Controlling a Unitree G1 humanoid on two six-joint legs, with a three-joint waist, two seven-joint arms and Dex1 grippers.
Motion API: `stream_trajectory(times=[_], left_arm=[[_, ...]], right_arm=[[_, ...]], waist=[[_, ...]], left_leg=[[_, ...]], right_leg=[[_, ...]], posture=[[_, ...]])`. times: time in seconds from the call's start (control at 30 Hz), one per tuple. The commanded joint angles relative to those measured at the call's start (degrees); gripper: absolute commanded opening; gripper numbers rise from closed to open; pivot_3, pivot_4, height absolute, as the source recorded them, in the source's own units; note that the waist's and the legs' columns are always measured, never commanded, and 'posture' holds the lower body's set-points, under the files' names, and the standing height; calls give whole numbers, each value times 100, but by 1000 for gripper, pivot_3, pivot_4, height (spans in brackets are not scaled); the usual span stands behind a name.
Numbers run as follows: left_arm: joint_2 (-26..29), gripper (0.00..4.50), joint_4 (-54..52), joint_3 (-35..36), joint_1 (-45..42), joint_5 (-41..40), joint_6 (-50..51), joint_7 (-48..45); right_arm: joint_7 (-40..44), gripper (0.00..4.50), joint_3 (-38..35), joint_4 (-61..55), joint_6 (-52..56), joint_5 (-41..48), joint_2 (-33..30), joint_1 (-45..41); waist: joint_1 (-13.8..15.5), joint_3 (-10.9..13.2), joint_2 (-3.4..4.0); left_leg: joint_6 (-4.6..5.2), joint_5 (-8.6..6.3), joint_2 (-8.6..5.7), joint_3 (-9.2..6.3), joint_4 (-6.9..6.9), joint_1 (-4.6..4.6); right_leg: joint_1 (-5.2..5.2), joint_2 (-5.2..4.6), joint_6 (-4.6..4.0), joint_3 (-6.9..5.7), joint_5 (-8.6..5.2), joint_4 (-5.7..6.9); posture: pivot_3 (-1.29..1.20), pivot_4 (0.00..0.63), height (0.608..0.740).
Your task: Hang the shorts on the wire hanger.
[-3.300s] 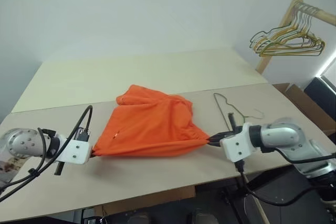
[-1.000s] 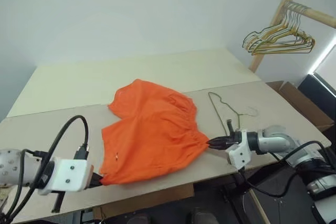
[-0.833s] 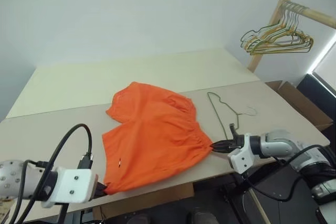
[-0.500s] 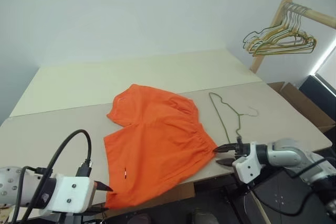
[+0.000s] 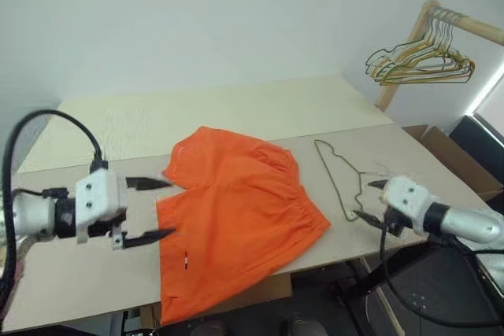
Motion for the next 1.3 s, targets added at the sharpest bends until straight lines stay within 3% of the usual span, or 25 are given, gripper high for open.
stream_trajectory(times=[0.03,0.23,0.63,1.03,1.2,1.3], left_arm=[[-389,4208,-46,-571,-753,-285,499,657],[-729,4208,8,-949,-1256,-347,659,880],[-750,4208,-197,-876,-966,-313,622,916],[-751,4256,-373,-849,-787,-339,615,1024],[-760,4256,-214,-934,-973,-293,576,990],[-779,4256,-46,-1010,-1172,-245,538,957]], right_arm=[[-654,4023,256,154,1751,-231,359,-737],[-927,4023,723,1384,3056,-501,1030,-2034],[-435,4023,898,2679,3260,-434,1549,-2868],[-634,58,507,3110,3748,-421,1853,-3049],[-1006,23,654,2512,2918,-909,1676,-2832],[-1214,23,939,2131,1462,-1586,1321,-2546]], waist=[[-22,-1,1],[-186,-2,0],[-300,-3,1],[-265,-22,-26],[-264,-22,-25],[-238,-18,-19]], left_leg=[[-11,7,-3,1,3,-4],[-45,29,-7,3,3,-31],[-45,29,-6,-3,3,-44],[-47,29,-4,-6,2,-34],[-48,29,-5,-5,1,-37],[-48,29,-10,-5,3,-45]], right_leg=[[-3,1,0,1,4,0],[-19,17,2,2,8,-7],[-19,20,8,-6,5,-23],[-10,20,8,-8,6,-20],[-13,19,9,-8,6,-21],[-19,15,10,-10,5,-20]], posture=[[-15,0,740],[-36,0,740],[9,0,740],[11,0,740],[0,0,740],[-12,0,740]])
